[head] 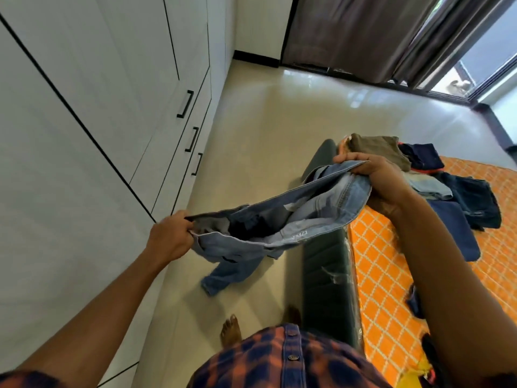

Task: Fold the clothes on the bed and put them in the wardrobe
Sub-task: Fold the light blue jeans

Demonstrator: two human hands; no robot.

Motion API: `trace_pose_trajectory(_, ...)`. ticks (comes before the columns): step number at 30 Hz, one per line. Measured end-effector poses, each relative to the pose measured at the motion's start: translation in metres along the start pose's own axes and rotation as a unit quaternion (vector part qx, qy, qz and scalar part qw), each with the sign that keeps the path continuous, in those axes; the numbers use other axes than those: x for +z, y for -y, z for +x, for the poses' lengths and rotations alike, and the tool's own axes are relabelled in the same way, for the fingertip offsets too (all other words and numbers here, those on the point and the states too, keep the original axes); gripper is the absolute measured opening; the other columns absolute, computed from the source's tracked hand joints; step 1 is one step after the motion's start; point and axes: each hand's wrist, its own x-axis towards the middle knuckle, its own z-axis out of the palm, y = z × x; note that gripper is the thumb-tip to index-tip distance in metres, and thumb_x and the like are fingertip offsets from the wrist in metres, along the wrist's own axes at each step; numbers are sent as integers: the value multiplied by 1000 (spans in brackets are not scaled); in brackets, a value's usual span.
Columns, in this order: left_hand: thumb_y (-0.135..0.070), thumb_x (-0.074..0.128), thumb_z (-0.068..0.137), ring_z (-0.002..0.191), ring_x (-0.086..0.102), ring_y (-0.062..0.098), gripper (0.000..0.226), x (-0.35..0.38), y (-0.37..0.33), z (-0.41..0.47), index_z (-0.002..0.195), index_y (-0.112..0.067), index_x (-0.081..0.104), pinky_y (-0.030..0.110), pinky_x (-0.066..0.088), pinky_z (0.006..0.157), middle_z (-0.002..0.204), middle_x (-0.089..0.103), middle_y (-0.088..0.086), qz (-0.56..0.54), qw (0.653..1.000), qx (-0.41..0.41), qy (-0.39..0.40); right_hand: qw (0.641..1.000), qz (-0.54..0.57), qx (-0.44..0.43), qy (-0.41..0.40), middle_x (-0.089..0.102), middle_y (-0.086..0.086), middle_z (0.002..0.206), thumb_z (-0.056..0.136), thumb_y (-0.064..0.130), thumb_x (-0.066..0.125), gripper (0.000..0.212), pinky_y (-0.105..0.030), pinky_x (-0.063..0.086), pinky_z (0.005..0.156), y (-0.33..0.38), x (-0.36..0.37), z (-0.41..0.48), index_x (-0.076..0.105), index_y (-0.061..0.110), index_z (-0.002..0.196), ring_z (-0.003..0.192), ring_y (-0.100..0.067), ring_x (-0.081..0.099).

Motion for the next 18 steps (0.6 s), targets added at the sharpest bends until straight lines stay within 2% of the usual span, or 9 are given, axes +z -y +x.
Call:
trace_pose_trajectory(2, -18, 51, 95, 83, 60, 35, 16, 1, -2, 1, 92, -8, 63, 38, 46, 72, 96, 68, 16, -48, 997, -58, 24, 999, 6, -21, -33, 73, -11, 88, 99, -5, 34, 39, -32, 62, 73, 6, -9, 0, 71, 7, 98, 75, -22, 70)
trace_pose_trajectory(4, -32, 47, 95, 83, 61, 37, 36, 6, -9, -1, 83, -2, 63, 41, 49, 74, 91, 68, 22, -124, 984, -118, 39, 998, 22, -25, -58, 73, -8, 84, 100, -4, 35, 38, -31, 62, 71, 6, -15, 0, 71, 8, 97, 74, -21, 69)
trace_pose_trajectory(6, -48, 52, 87, 79, 67, 36, 51, 14, -21, -4, 79, 0, 66, 41, 55, 71, 81, 68, 18, -237, 950, -195, 61, 998, 22, -18, -59, 73, -7, 81, 100, -3, 35, 38, -32, 61, 73, 1, -15, 1, 71, 9, 96, 73, -20, 68)
trace_pose_trajectory(7, -50, 61, 87, 74, 69, 33, 51, 22, -28, -5, 78, -1, 68, 38, 57, 65, 76, 69, 16, -285, 926, -236, 73, 998, 24, -14, -52, 73, -7, 81, 99, -3, 35, 38, -33, 60, 75, -3, -13, 1, 71, 9, 96, 73, -20, 68)
trace_pose_trajectory(8, -45, 71, 85, 69, 70, 29, 45, 31, -34, -7, 77, -1, 71, 34, 56, 60, 70, 69, 14, -314, 910, -258, 82, 998, 31, -14, -47, 73, -6, 81, 99, -4, 35, 38, -33, 60, 76, -6, -11, 3, 71, 9, 95, 73, -20, 68)
trace_pose_trajectory(10, -27, 79, 80, 65, 70, 28, 26, 53, -45, -15, 67, -5, 73, 33, 55, 59, 61, 68, 11, -283, 928, -230, 78, 996, 72, -12, -52, 73, -4, 76, 99, -5, 35, 38, -32, 60, 75, -13, -12, 9, 70, 9, 93, 72, -18, 68)
trace_pose_trajectory(13, -1, 74, 75, 76, 68, 33, 15, 77, -66, -31, 66, -12, 70, 32, 49, 64, 69, 68, 8, -276, 925, -259, 35, 992, 97, 4, -78, 73, -4, 76, 100, -2, 39, 36, -35, 59, 77, -21, -24, 22, 72, 11, 92, 72, -19, 67)
trace_pose_trajectory(16, 7, 77, 68, 69, 57, 29, 29, 84, -68, -31, 74, -11, 54, 34, 39, 60, 71, 58, 7, -307, 912, -269, -44, 992, -56, -3, -114, 71, -7, 83, 97, -3, 41, 38, -34, 56, 69, -33, -54, 38, 74, 15, 93, 73, -20, 65)
trace_pose_trajectory(18, 9, 72, 70, 70, 57, 32, 32, 77, -61, -21, 85, -9, 50, 38, 42, 63, 74, 58, 11, -275, 923, -257, -75, 965, -210, -17, -158, 69, -8, 86, 93, -3, 42, 37, -34, 55, 64, -45, -82, 49, 73, 18, 90, 74, -22, 63)
